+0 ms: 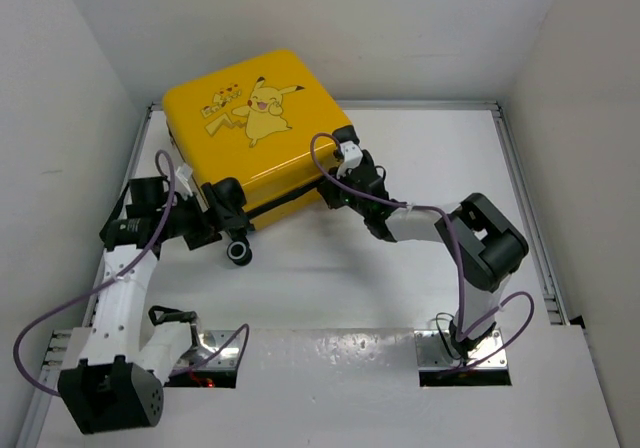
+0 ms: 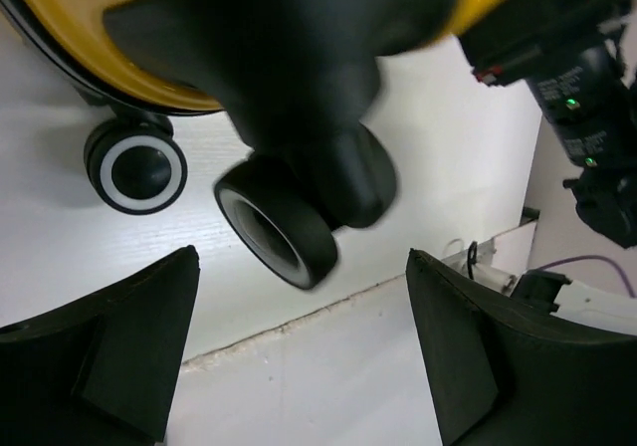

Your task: Pack the luggage

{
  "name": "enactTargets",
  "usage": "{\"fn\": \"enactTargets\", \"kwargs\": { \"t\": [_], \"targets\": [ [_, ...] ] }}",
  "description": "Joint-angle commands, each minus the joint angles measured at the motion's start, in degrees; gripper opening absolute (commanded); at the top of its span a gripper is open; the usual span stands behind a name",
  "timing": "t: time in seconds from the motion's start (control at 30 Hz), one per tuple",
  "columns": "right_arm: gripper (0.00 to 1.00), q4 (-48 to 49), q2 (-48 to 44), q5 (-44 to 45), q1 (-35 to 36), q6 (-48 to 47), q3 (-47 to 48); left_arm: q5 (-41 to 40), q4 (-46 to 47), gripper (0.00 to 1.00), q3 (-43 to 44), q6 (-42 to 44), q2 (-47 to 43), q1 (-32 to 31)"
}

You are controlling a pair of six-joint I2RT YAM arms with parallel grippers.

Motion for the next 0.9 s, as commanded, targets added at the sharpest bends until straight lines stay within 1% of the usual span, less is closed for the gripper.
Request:
{"fn": "enactTargets", "kwargs": {
  "t": [0.0,0.03,0.13,0.17,0.23,0.33,0.37,0.43,0.47,0.53,0.57,0.6,0.63,0.7,0.73,0.8,0.87],
  "targets": [
    [0.0,3.4,0.8,1.3,0.7,-0.3,3.0,-1.1,6.6,0.86,-1.1,-6.3,2.3,-1.9],
    [0.0,3.4,0.8,1.5,0.8,-0.3,3.0,-1.6,8.7,0.86,-1.1,-9.5,4.0,-2.8],
    [0.0,3.1,1.0,2.5,0.8,-0.5,3.2,-4.8,15.2,0.86,1.8,-12.8,6.3,-7.5],
    [0.0,3.1,1.2,2.9,0.8,-0.9,3.3,-7.0,16.5,0.86,2.4,-14.6,7.6,-10.2],
    [0.0,2.7,1.2,4.0,0.8,-1.0,3.6,-8.4,18.8,0.86,3.0,-16.2,8.1,-12.4],
    [0.0,2.2,1.0,4.7,0.9,-1.4,3.6,-12.5,19.5,0.86,3.5,-18.1,9.4,-15.1],
    [0.0,2.0,1.0,5.1,0.8,-1.2,3.6,-12.5,19.5,0.84,3.5,-18.1,9.4,-15.1],
    [0.0,2.0,1.0,5.5,0.9,-1.1,3.5,-15.8,18.3,0.79,3.5,-18.1,10.1,-15.1],
    [0.0,1.7,1.0,5.8,0.8,-0.9,3.4,-16.9,17.5,0.74,2.9,-18.1,10.7,-15.1],
    [0.0,1.3,0.9,6.0,0.8,-0.5,3.4,-18.5,17.0,0.61,1.5,-18.1,10.8,-14.2],
    [0.0,0.9,0.6,7.2,0.7,-0.5,3.2,-18.5,15.6,0.46,1.0,-18.1,11.3,-12.7],
    [0.0,1.1,0.5,7.5,0.8,-0.7,3.0,-18.5,15.6,0.37,0.1,-18.1,11.3,-12.0],
    [0.0,1.0,0.3,8.3,0.7,-0.6,2.4,-18.5,15.1,0.19,0.1,-18.1,11.3,-11.3],
    [0.0,-0.4,-0.3,9.5,0.0,-0.2,1.6,-18.5,14.5,0.05,0.1,-16.8,11.3,-10.1],
    [0.0,-0.9,-0.4,10.8,-0.1,0.3,1.3,-19.1,13.7,0.0,0.1,-16.3,11.3,-8.6],
    [0.0,-1.8,-2.3,13.9,-1.5,0.9,-1.0,-19.1,13.1,0.0,0.1,-15.5,10.8,-6.6],
    [0.0,-3.0,-4.2,16.1,-3.2,2.6,-2.4,-18.5,13.1,0.0,0.6,-14.1,10.8,-2.9]
  ]
}}
